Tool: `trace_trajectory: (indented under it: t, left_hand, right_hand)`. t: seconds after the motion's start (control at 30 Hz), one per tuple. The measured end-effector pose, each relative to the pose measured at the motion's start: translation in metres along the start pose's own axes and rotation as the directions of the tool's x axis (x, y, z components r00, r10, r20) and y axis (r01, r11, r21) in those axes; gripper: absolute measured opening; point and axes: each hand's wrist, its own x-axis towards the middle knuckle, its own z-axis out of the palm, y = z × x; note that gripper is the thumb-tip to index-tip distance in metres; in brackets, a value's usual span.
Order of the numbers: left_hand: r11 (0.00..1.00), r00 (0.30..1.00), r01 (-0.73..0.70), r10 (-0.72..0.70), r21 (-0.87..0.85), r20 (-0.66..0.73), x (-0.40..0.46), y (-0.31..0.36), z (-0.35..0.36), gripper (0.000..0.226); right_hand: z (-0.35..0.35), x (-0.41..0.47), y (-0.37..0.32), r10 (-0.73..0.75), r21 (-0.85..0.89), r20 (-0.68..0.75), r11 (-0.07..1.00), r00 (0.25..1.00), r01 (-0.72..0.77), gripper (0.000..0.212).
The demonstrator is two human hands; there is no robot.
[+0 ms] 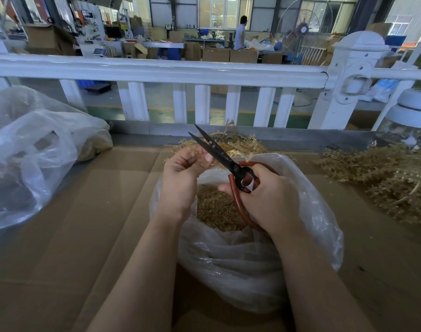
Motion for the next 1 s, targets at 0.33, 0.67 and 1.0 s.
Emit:
trace_trajectory:
  t: [0.33, 0.67, 1.0]
  left_hand:
    - [0.993, 0.997, -0.078, 0.076, 0.087, 0.024, 0.0013, -0.0024, -0.0010, 0.016]
    - [0.991, 0.992, -0.094, 0.084, 0.100, 0.095, 0.0007, -0.0038, -0.0018, 0.016]
    - [0.989, 0.985, -0.115, 0.102, 0.089, 0.137, 0.0017, -0.0066, -0.0019, 0.017]
  right_hand:
    - [-0.0006, -0.0003, -0.0019, -0.009, -0.001, 0.003, 1.000, 1.000, 0.009, 0.075]
    - [-0.0002, -0.0016, -0.0033, 0.012, 0.078, 0.043, 0.997, 0.999, -0.015, 0.068]
    - [-0.0007, -0.0013, -0.0039, -0.001, 0.142, 0.017, 0.990, 1.000, -0.002, 0.073]
